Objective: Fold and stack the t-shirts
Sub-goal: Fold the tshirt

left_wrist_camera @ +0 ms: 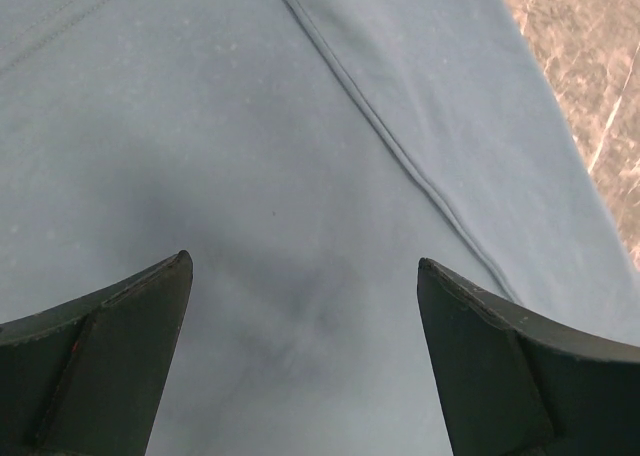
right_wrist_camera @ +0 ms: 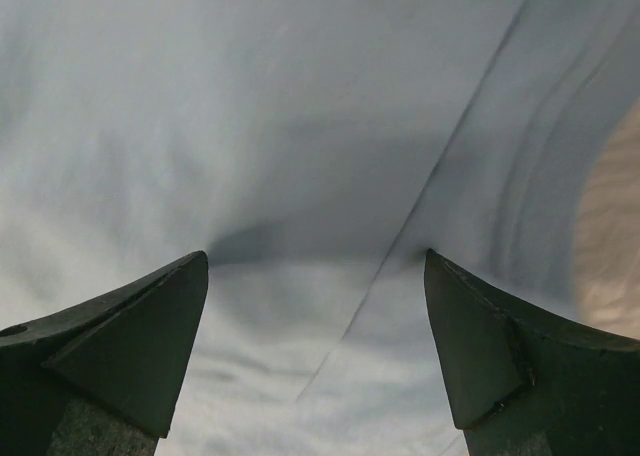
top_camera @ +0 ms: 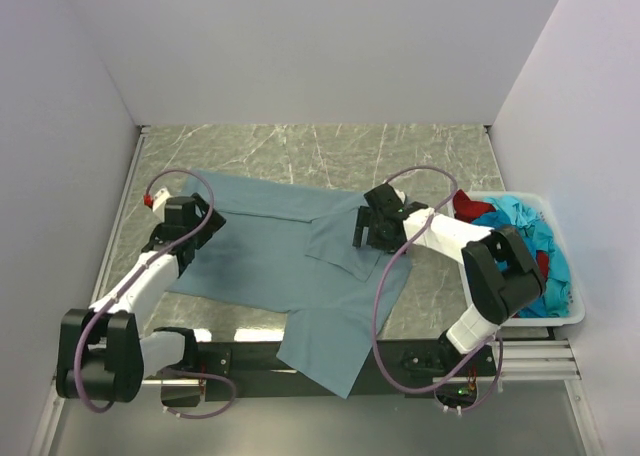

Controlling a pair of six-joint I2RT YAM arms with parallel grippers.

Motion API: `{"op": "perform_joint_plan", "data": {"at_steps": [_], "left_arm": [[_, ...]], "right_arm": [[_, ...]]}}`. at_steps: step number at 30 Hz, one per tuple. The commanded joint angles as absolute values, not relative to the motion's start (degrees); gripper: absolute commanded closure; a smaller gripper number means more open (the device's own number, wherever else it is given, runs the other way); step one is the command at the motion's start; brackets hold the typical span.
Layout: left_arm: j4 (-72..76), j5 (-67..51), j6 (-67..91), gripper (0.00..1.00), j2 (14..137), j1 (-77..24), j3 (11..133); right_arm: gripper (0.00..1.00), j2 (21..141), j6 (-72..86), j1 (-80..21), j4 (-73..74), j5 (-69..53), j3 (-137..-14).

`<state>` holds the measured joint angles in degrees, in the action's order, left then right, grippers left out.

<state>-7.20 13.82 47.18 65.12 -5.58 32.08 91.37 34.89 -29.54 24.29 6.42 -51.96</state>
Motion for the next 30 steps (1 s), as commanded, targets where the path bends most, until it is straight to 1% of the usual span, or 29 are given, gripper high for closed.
{"op": "perform_joint_plan", "data": {"at_steps": [1,5,6,7,9,13,17,18,21,28,30], "left_arm": [[-0.4,6.8,45.2,0.01,67.1,-2.5,33.5],[-0.4,2.5,45.4,0.01,70.0,-0.2,34.4],[-0.4,1.3,45.2,0.04,70.7,-0.2,35.1],[-0.4,0.4,45.3,0.04,72.6,2.1,35.6],[-0.4,-1.6,45.3,0.07,75.0,3.1,37.1],[-0.4,-2.7,45.2,0.05,76.4,3.5,39.2],[9.6,-5.6,45.3,0.01,72.6,3.8,36.8],[14.3,-6.9,45.4,0.01,70.6,3.8,35.8],[17.8,-9.6,47.5,0.01,68.6,3.8,33.6],[10.2,-10.1,45.4,0.01,71.0,4.0,39.5],[7.0,-8.0,45.5,0.03,71.6,4.2,41.4]], "right_arm": [[0.06,93.7,34.1,-26.5,23.2,6.9,-55.7],[0.06,97.8,32.3,-23.9,22.2,5.7,-57.9],[0.06,98.7,32.1,-23.6,22.7,5.5,-59.7],[0.06,99.7,31.6,-22.7,23.0,5.3,-60.8],[0.06,102.7,30.9,-22.0,23.8,5.1,-64.1],[0.06,107.5,29.4,-20.0,26.3,5.0,-70.3],[0.06,112.7,27.7,-17.3,29.0,4.6,-76.6],[0.06,113.5,26.8,-17.0,29.2,4.4,-79.0],[0.06,117.0,25.4,-15.6,30.5,3.9,-84.1],[0.06,123.9,22.2,-13.5,32.3,2.5,-96.2],[0.06,125.2,20.8,-13.2,32.9,2.5,-99.6]]}}
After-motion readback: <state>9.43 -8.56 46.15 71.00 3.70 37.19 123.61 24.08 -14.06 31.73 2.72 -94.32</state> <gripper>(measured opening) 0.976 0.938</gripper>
